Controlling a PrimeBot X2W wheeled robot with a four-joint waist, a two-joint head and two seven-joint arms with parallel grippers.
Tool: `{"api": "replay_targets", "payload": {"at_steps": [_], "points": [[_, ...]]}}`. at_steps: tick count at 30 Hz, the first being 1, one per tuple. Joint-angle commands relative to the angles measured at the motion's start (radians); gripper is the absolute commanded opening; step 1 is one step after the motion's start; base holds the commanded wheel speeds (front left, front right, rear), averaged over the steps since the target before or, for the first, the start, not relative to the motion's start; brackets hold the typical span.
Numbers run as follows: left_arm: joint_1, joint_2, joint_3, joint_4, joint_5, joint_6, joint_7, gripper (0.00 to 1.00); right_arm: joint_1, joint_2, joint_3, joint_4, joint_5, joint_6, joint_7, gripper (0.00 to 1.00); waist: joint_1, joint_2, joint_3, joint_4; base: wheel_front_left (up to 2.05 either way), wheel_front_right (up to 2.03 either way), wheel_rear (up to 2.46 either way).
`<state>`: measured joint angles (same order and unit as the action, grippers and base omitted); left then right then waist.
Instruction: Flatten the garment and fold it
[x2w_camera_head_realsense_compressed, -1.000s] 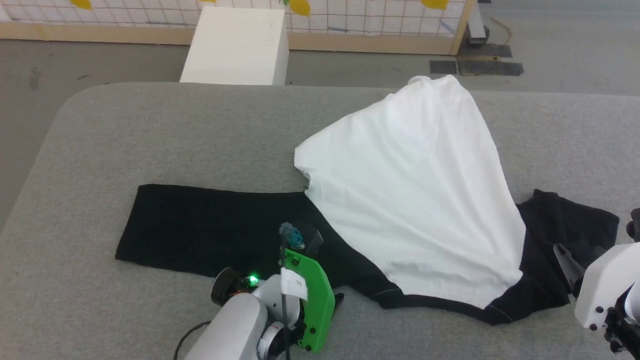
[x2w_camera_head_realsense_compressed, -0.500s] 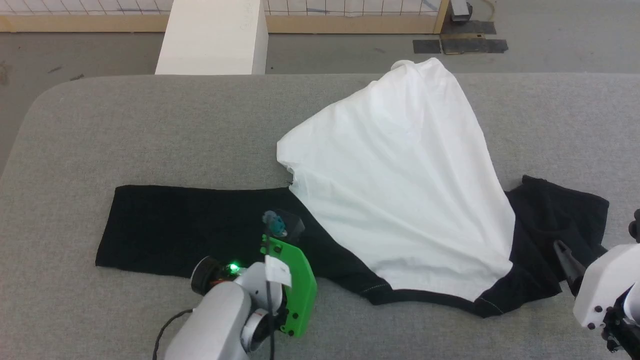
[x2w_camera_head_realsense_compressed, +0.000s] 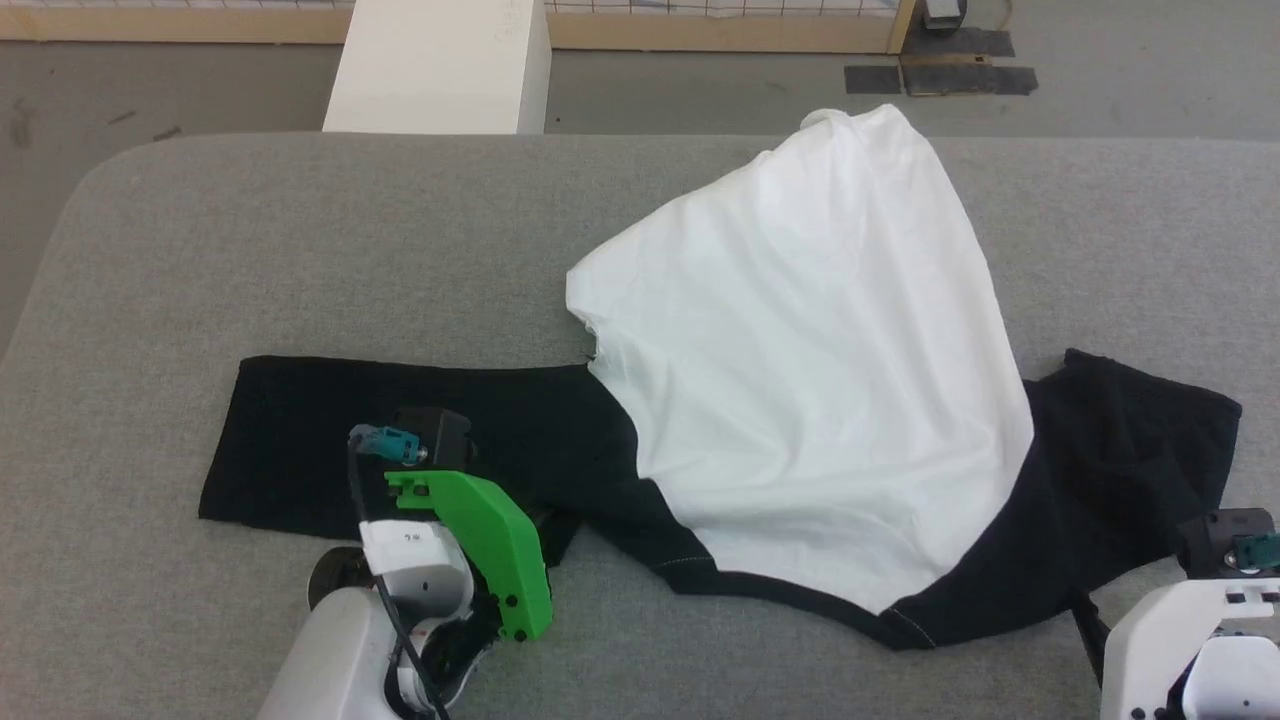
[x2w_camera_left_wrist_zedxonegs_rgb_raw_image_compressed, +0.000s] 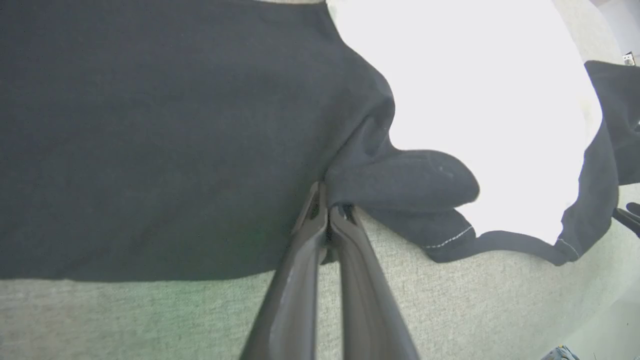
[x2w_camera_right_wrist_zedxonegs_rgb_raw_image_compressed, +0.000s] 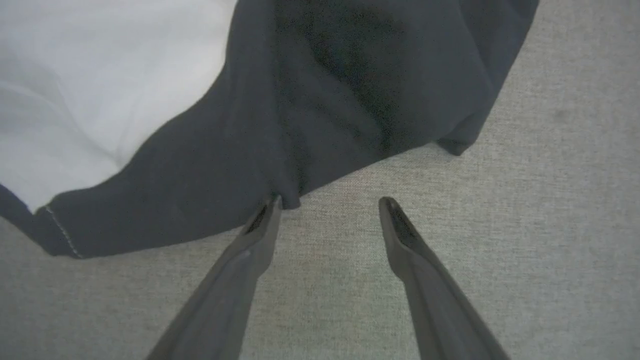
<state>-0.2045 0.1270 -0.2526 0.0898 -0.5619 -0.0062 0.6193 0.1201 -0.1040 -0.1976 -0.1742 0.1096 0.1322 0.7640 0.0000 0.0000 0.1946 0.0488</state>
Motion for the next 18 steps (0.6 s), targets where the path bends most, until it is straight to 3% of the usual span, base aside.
{"api": "replay_targets", "payload": {"at_steps": [1, 7, 15, 16, 17, 18], "points": [[0.011, 0.007, 0.001, -0.013, -0.008, 0.007, 0.001, 0.00, -0.023, 0.002, 0.003, 0.009, -0.013, -0.002, -0.014, 1.00, 0.0000, 0.0000, 0.010, 0.005, 0.00, 0.00, 0.00], [0.023, 0.012, -0.003, -0.041, -0.016, 0.012, 0.017, 0.00, -0.094, -0.021, 0.047, 0.069, -0.054, -0.002, -0.029, 1.00, 0.0000, 0.0000, 0.032, 0.011, 0.00, 0.00, 0.00], [0.021, 0.015, -0.006, -0.044, -0.021, 0.012, 0.015, 0.00, -0.115, -0.064, 0.144, 0.155, -0.042, -0.002, 0.070, 1.00, 0.0000, 0.0000, 0.053, 0.024, 0.00, 0.00, 0.00], [0.020, 0.015, -0.006, -0.044, -0.022, 0.011, 0.014, 0.00, -0.116, -0.064, 0.148, 0.160, -0.037, -0.002, 0.082, 0.39, 0.0000, 0.0000, 0.054, 0.025, 0.00, 0.00, 0.00], [0.020, 0.015, -0.007, -0.042, -0.024, 0.010, 0.014, 0.00, -0.118, -0.064, 0.150, 0.164, -0.026, -0.002, 0.094, 0.11, 0.0000, 0.0000, 0.055, 0.026, 0.00, 0.00, 0.00], [0.021, 0.013, -0.007, -0.041, -0.027, 0.009, 0.013, 0.00, -0.119, -0.065, 0.154, 0.168, -0.016, -0.002, 0.106, 0.00, 0.0000, 0.0000, 0.055, 0.027, 0.00, 0.00, 0.00]]}}
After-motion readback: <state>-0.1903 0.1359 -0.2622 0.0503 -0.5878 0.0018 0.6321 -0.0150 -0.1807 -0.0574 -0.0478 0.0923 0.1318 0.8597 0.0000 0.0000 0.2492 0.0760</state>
